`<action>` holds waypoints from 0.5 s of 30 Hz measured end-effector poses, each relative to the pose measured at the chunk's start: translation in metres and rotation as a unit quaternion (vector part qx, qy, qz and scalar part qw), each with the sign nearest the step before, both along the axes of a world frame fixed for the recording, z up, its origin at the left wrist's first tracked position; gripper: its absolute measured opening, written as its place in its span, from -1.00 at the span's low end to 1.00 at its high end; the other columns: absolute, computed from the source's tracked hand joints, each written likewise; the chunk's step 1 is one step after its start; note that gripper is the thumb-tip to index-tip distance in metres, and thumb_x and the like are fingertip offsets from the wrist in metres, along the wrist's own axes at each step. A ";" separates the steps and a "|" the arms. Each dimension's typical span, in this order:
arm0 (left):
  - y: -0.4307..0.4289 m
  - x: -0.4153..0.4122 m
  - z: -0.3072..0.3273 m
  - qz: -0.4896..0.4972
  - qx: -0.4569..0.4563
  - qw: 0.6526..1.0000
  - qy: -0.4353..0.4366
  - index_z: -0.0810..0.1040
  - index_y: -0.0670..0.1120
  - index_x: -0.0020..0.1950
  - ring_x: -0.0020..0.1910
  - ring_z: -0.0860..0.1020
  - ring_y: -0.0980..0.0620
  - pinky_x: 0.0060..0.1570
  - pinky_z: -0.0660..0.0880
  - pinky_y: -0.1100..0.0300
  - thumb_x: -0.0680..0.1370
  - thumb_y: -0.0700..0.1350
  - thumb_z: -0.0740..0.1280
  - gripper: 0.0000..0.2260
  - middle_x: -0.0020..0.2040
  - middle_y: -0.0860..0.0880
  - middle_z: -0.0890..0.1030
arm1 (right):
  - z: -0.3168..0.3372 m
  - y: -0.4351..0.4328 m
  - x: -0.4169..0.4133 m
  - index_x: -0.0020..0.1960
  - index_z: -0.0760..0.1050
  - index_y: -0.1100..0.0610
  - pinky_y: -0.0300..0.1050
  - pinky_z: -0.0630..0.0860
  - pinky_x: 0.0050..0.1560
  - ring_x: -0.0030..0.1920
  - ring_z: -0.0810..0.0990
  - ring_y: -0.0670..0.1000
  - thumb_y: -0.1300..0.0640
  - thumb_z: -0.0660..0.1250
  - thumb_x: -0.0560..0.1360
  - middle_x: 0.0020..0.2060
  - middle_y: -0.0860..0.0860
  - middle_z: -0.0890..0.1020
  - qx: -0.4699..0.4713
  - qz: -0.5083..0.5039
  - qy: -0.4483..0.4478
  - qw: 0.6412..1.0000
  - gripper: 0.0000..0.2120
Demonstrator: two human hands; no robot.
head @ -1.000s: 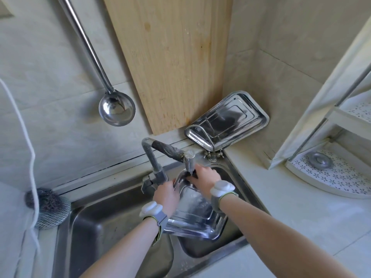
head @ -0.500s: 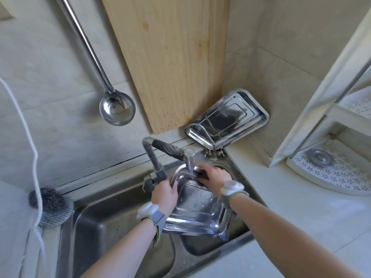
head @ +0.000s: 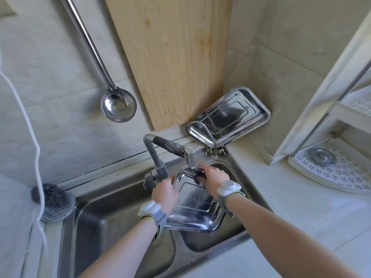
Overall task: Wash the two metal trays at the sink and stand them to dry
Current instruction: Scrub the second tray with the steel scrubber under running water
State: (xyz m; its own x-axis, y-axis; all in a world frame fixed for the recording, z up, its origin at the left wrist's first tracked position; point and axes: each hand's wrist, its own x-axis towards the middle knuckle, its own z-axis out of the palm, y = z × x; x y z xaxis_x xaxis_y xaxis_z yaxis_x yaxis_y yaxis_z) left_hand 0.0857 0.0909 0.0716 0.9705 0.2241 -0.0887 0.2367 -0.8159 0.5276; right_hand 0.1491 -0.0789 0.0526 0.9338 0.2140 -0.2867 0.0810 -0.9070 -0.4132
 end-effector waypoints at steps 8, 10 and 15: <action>0.026 -0.003 0.006 0.051 -0.109 0.993 0.000 0.48 -0.09 -0.30 -0.36 0.47 -0.12 -0.29 0.32 0.19 0.59 -0.08 0.26 -0.74 -0.48 0.02 0.43 | -0.020 -0.040 -0.005 0.26 0.30 -0.17 0.05 0.56 -0.01 0.01 0.62 0.13 -0.16 0.24 0.55 0.16 -0.03 0.58 0.022 -0.052 0.016 0.998 -0.68; 0.036 -0.004 0.006 0.061 -0.136 0.989 -0.014 0.47 -0.08 -0.35 -0.42 0.42 -0.09 -0.31 0.32 0.15 0.58 -0.07 0.28 -0.71 -0.51 0.00 0.40 | -0.038 -0.068 -0.006 0.26 0.34 -0.11 -0.06 0.57 -0.12 -0.11 0.61 0.10 -0.17 0.25 0.53 0.11 0.04 0.61 0.027 -0.163 0.072 0.984 -0.66; 0.033 -0.004 0.001 0.155 -0.277 0.948 -0.029 0.48 -0.17 -0.31 -0.44 0.31 0.01 -0.34 0.24 0.17 0.57 -0.11 0.30 -0.73 -0.48 -0.02 0.36 | -0.053 -0.074 -0.018 0.15 0.50 0.34 -0.29 0.39 -0.66 -0.54 0.53 0.00 0.05 0.39 0.51 -0.33 0.13 0.59 0.250 -0.349 0.196 0.882 -0.61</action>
